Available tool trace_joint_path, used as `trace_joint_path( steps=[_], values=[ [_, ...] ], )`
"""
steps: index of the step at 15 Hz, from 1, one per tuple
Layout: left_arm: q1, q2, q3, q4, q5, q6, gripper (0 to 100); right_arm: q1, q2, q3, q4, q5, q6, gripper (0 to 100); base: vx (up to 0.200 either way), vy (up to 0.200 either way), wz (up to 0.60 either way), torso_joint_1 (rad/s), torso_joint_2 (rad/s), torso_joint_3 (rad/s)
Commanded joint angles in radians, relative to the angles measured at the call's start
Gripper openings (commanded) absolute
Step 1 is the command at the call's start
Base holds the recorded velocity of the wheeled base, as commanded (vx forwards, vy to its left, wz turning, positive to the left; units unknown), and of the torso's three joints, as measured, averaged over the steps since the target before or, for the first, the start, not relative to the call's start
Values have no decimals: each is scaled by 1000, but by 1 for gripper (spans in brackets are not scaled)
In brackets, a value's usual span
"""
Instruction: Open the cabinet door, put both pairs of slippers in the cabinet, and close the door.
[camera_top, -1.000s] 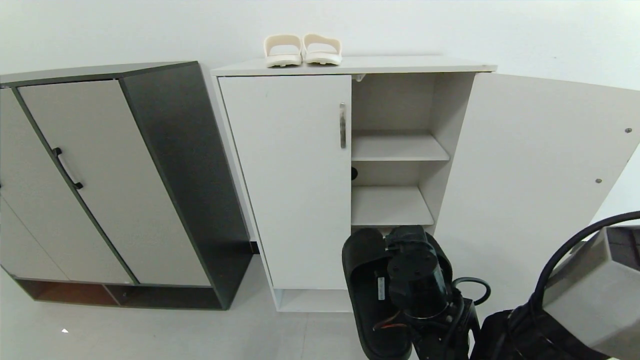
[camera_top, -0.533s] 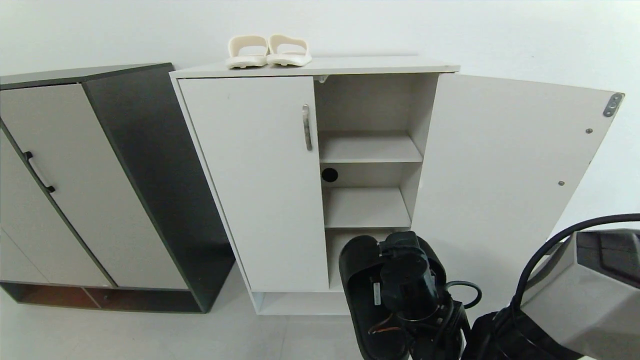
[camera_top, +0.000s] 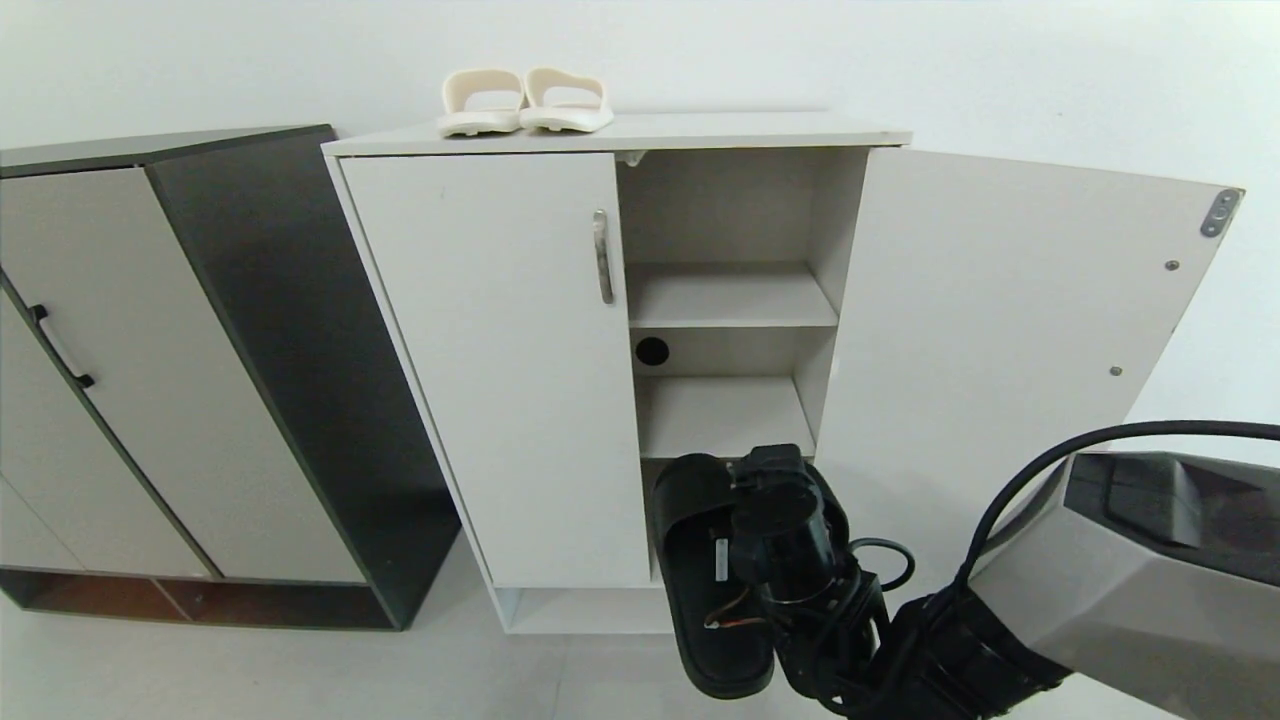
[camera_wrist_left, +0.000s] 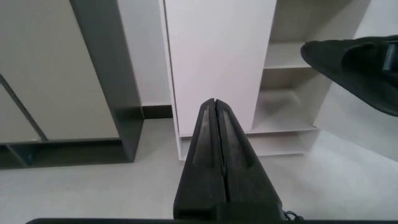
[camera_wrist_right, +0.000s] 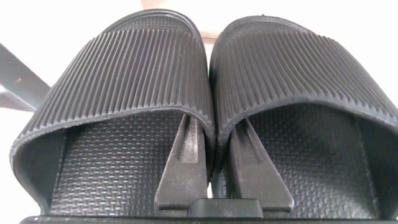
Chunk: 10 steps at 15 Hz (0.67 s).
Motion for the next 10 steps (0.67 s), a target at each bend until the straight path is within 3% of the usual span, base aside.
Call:
trace_joint_path(
  steps=[1, 10],
  values=[
    [0, 2, 0, 0, -1, 1, 0, 1, 49, -38, 0, 3, 9, 0, 0, 0, 0, 0, 0, 0],
    [0, 2, 0, 0, -2, 2, 0, -2, 119, -101, -3, 16, 29, 0, 0, 0, 0, 0, 1, -15]
  ],
)
